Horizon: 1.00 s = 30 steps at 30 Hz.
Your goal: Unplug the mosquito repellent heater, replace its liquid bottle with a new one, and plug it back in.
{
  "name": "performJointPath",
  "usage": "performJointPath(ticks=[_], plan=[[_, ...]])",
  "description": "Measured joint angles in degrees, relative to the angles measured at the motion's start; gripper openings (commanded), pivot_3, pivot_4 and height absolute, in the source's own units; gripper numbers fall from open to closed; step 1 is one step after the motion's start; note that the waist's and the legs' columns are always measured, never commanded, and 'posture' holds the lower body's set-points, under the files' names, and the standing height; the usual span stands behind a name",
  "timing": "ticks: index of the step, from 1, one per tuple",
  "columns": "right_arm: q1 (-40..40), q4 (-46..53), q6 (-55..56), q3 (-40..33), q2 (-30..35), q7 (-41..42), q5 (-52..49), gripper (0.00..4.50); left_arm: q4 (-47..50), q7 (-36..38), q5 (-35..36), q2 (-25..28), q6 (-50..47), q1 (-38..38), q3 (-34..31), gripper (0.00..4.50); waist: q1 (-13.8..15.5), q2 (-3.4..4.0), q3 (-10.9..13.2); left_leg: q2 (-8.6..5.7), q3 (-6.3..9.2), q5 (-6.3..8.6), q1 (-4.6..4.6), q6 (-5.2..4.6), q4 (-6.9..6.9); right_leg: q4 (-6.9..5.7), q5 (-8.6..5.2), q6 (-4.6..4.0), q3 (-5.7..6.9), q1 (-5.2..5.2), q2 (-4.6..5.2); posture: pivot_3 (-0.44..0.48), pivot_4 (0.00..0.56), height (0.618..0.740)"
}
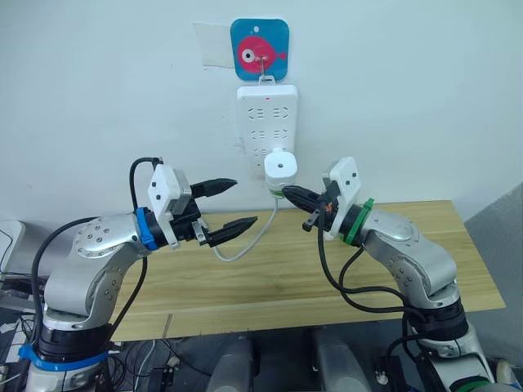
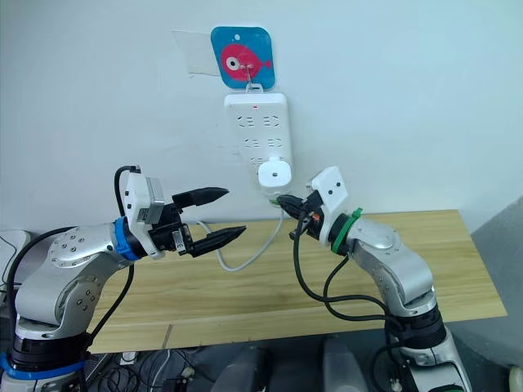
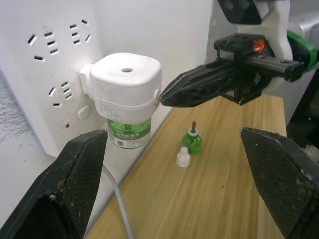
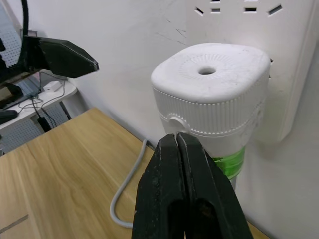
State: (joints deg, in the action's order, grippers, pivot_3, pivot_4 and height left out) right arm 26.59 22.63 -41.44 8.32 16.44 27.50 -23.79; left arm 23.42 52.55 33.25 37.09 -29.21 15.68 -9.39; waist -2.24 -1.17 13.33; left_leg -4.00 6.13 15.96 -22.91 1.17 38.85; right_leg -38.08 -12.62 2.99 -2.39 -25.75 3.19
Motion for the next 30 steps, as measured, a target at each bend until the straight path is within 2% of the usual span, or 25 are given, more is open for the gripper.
performJointPath(ticks=[19,23,26,30], plan=[[-0.39,0.02,-2.15,-0.56,-4.89,-5.11,-0.27,0.03,0.00,-0.69,0.63,0.96,-0.05,-0.75,0.00,4.50,0.15,-0.01,-0.02,0.01,0.01,-0.03,0.07,0.05,0.00,-0.03,0.10,-0.15,0.02,0.06,-0.02,-0.007,0.190,0.740],[-0.39,0.48,-2.84,-0.78,-4.36,-5.25,-0.41,0.03,0.00,-0.64,0.63,1.05,0.13,-1.26,0.00,4.50,0.33,-0.01,-0.06,0.02,0.01,-0.04,0.10,0.06,0.01,-0.02,0.11,-0.17,0.04,0.10,-0.04,-0.009,0.185,0.740],[-0.77,1.80,-2.76,-0.79,-1.33,-3.69,-0.43,0.03,-0.07,-0.61,0.63,1.48,0.31,-1.69,-0.03,4.50,0.42,-0.01,-0.06,0.02,0.01,-0.04,0.09,0.06,0.01,0.01,0.11,-0.17,0.05,0.10,-0.04,-0.012,0.183,0.740],[-3.95,5.72,-2.70,-1.63,6.08,3.28,-3.24,0.92,-1.45,-0.69,0.62,3.37,-0.29,-3.30,-1.72,4.50,0.50,-0.04,-0.07,0.05,0.00,-0.02,0.06,0.02,-0.02,0.17,0.10,-0.17,0.06,0.12,-0.04,-0.014,0.184,0.740]])
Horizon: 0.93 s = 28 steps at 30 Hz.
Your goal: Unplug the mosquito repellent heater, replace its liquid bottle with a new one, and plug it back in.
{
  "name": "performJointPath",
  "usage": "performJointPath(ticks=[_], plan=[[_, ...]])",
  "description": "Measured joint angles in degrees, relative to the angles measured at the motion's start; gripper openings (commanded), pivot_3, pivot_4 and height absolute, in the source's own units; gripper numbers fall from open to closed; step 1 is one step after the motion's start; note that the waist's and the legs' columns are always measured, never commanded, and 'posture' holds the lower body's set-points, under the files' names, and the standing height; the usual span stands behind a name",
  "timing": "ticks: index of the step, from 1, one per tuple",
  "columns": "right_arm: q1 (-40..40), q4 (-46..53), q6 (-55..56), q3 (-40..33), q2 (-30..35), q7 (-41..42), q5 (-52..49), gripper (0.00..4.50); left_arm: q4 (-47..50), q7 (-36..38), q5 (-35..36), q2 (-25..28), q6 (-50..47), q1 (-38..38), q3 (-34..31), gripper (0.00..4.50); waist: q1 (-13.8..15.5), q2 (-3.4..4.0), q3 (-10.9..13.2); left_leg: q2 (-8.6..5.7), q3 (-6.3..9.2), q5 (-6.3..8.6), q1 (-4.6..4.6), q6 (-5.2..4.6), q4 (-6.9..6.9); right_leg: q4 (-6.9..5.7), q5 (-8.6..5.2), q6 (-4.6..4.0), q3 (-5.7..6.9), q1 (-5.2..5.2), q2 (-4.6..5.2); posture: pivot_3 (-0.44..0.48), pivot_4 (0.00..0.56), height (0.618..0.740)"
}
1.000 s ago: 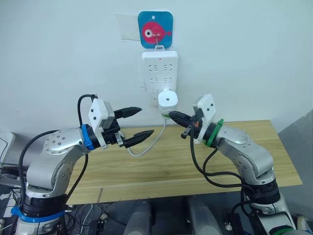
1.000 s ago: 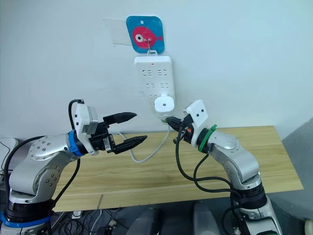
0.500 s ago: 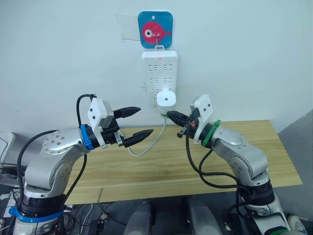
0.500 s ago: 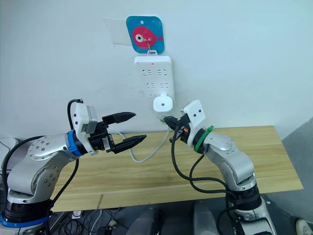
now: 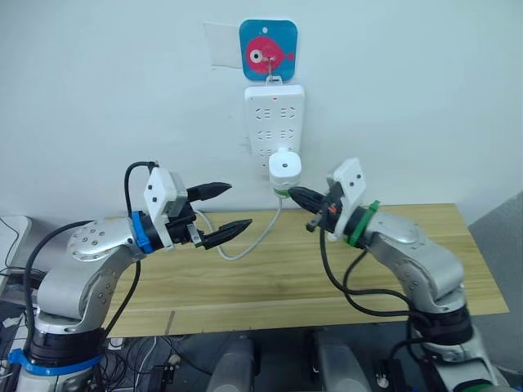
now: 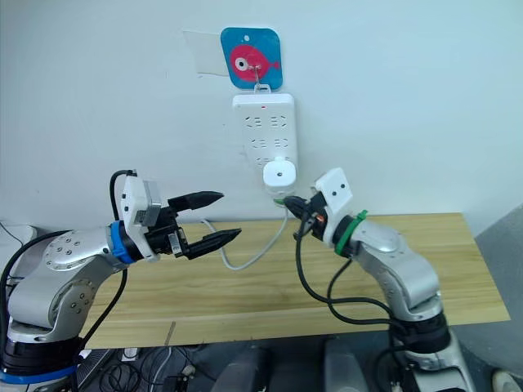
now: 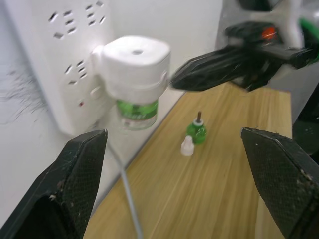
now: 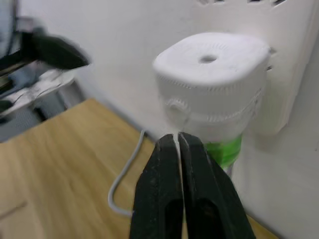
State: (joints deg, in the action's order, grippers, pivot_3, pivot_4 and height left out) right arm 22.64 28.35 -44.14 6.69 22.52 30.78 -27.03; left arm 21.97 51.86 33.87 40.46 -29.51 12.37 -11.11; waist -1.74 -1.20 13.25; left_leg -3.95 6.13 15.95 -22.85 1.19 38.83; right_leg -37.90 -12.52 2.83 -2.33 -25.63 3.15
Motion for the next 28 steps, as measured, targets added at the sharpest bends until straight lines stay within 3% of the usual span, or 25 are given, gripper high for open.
performJointPath(ticks=[7,9,10,15,21,28], plan=[[-6.67,1.27,1.70,-5.43,8.30,9.27,-4.89,3.55,-3.96,-0.33,-0.95,2.76,-0.89,-2.76,-0.89,4.50,0.01,-0.03,-0.03,0.07,-0.02,0.12,0.08,-0.21,0.00,-0.01,0.00,0.00,0.03,0.10,-0.05,-0.027,0.182,0.740],[-9.38,-1.99,4.13,-9.54,12.65,12.92,-5.52,4.28,-6.91,-1.03,-1.52,4.46,-1.72,-3.73,-2.28,4.50,0.01,-0.03,-0.03,0.06,-0.04,0.12,0.08,-0.22,0.01,0.02,0.00,0.00,0.03,0.13,-0.05,-0.035,0.181,0.740],[-10.28,-4.77,5.81,-11.71,14.62,14.43,-5.24,4.44,-8.81,-1.20,-2.04,5.25,-1.71,-3.91,-3.07,4.50,0.04,-0.03,-0.03,0.05,-0.05,0.13,0.09,-0.22,0.01,0.03,0.00,0.00,0.03,0.15,-0.06,-0.042,0.179,0.740],[-10.63,-20.87,16.04,-19.65,21.34,19.34,-1.06,4.44,-20.71,-1.02,-7.84,8.87,3.67,-4.60,-5.10,4.50,-0.06,-0.03,-0.04,0.10,-0.16,0.15,0.34,-0.26,-0.06,0.06,0.00,0.00,-0.01,0.32,-0.07,-0.057,0.173,0.740],[-10.37,-40.68,28.60,-21.11,23.09,20.38,5.98,4.44,-31.93,0.16,-12.22,8.97,10.59,-4.81,-5.06,4.50,-0.08,-0.06,-0.12,0.15,-0.24,0.16,0.33,-0.25,-0.05,0.09,0.00,-0.01,-0.05,0.31,-0.05,-0.060,0.168,0.740],[-8.18,-47.64,35.31,-21.06,22.13,20.39,8.36,4.44,-33.04,0.98,-12.58,8.94,12.71,-5.96,-5.07,4.50,-0.16,-0.04,-0.15,0.21,-0.26,0.17,0.34,-0.23,-0.06,0.05,0.00,-0.01,-0.08,0.29,-0.06,-0.022,0.171,0.740]])
